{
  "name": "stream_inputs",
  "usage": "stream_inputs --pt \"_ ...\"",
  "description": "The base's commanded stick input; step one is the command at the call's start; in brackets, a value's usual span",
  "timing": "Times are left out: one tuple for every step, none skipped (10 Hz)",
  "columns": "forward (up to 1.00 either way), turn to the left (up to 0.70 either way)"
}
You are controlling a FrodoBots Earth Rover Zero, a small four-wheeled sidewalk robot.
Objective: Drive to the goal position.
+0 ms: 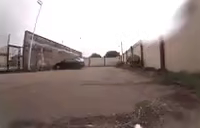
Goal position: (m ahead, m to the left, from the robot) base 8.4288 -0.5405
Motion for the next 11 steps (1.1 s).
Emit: stream_inputs --pt "0.70 0.03" --pt "0.70 0.03" --pt "0.70 0.03" --pt "0.70 0.03" --pt "0.70 0.03" --pt "0.70 0.03" --pt "0.70 0.03" --pt "0.70 0.03" --pt "0.70 0.03" --pt "0.70 0.03" --pt "0.70 0.03"
